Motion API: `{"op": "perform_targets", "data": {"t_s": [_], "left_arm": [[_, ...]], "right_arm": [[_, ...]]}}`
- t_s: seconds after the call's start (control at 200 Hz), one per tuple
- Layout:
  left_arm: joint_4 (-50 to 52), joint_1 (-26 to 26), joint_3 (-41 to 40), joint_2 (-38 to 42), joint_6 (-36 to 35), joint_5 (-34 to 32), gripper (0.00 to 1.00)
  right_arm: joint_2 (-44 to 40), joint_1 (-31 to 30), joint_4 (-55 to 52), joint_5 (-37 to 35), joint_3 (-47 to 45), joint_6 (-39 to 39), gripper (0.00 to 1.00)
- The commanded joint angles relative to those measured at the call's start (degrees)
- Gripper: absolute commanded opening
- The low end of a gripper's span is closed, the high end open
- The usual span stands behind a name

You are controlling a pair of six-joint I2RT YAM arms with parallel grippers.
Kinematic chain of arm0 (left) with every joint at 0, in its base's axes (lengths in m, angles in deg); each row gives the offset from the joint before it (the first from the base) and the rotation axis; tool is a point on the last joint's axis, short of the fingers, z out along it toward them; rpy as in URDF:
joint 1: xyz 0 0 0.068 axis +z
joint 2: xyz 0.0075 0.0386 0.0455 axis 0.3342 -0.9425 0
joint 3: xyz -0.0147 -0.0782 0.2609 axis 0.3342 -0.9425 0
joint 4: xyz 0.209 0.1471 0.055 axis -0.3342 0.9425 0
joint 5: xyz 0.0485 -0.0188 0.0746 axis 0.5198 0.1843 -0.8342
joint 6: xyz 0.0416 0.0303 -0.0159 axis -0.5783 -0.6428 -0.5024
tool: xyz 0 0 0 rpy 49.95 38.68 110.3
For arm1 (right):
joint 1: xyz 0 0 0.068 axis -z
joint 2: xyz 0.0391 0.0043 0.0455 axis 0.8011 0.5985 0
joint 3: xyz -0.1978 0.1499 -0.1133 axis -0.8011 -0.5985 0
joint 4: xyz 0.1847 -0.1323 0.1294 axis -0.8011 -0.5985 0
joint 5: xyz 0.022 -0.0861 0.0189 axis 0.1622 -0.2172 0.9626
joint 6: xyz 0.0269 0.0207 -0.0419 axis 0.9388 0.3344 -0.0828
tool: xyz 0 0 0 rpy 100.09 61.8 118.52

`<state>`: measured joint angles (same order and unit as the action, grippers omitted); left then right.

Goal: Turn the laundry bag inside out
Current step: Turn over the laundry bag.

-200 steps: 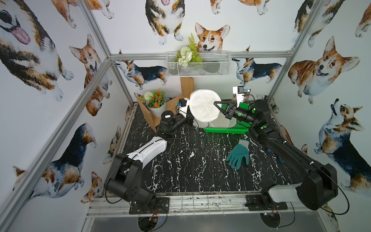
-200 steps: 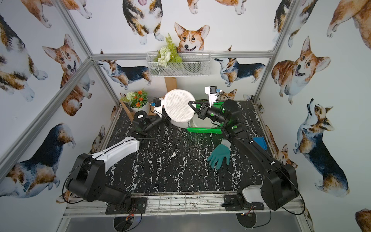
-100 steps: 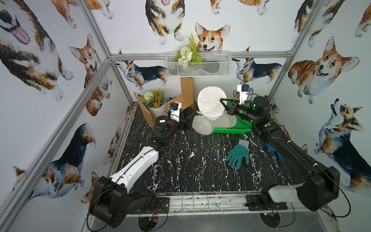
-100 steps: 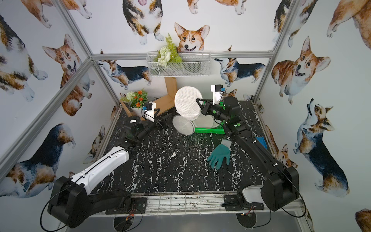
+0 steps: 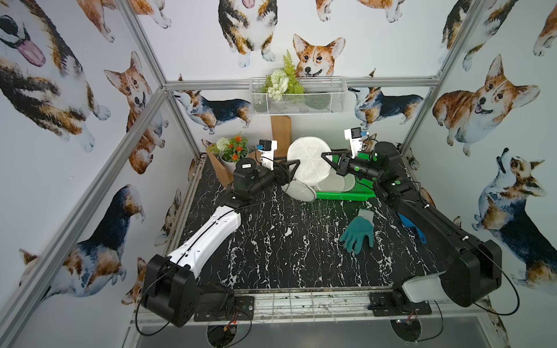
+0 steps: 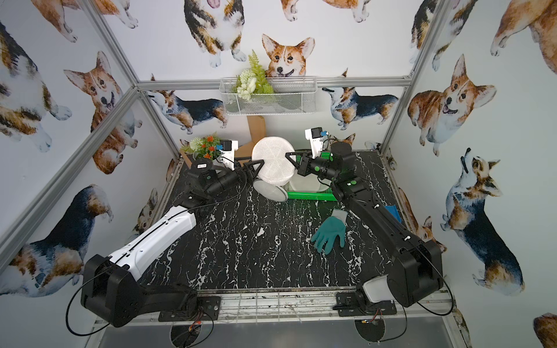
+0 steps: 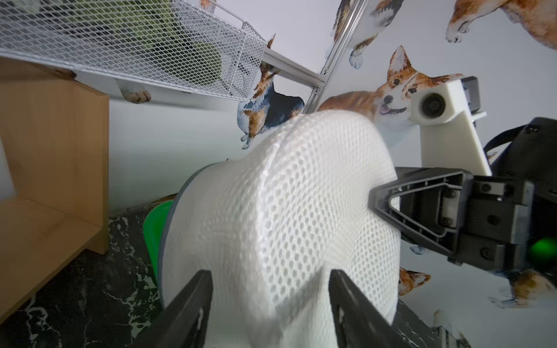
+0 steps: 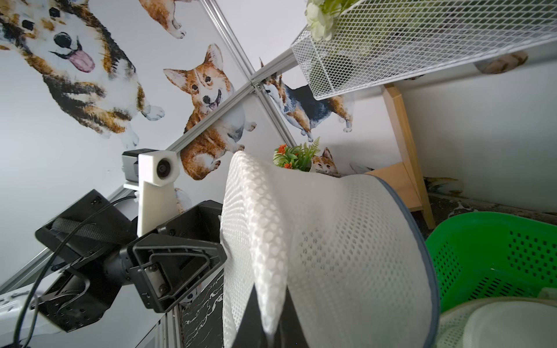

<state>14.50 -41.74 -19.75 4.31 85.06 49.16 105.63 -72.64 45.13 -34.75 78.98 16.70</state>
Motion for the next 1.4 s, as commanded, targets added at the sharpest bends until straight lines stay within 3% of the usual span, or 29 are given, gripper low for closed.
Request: {"op": "perform_targets", "data": {"t_s": [0.0,0.18,0.29,0.48,0.691,0.851,1.166,1.266,1.396], "left_arm": [[-10.0,0.0,-1.4,0.0,9.3,4.4,0.54],[-21.7,0.1,-3.8,-0.3,20.9,6.8,0.28],[-22.6,0.1,-4.3,0.8,23.1,5.6,0.0],[-17.4,-0.4,-4.4,4.2,28.3,-3.3,0.0],[-3.6,-2.3,-2.1,6.9,38.1,-16.2,0.0],[-0.2,-3.7,-0.5,7.5,45.0,-21.3,0.0],[0.5,-4.6,-0.2,9.4,51.5,-21.1,0.0],[0.4,-4.6,-1.2,10.5,54.4,-20.6,0.0],[1.1,-4.6,-2.2,12.1,56.6,-20.4,0.0]], "right_arm": [[0.6,-0.1,4.5,5.1,0.8,1.1,0.0],[2.1,-0.1,3.4,6.0,2.3,1.0,0.0],[2.0,-0.2,3.0,4.7,2.9,0.5,0.18],[-1.0,0.7,0.2,-2.3,3.8,-0.8,0.55],[-14.5,1.5,3.6,-11.6,-8.8,-7.8,0.72],[-19.8,-2.3,7.8,-9.0,-16.7,-17.8,0.73],[-11.1,-11.8,19.7,-13.0,-17.6,-18.6,0.69],[-9.0,-13.4,20.5,-14.7,-16.0,-19.1,0.64],[-8.2,-14.8,21.5,-16.5,-16.2,-19.5,0.42]]}}
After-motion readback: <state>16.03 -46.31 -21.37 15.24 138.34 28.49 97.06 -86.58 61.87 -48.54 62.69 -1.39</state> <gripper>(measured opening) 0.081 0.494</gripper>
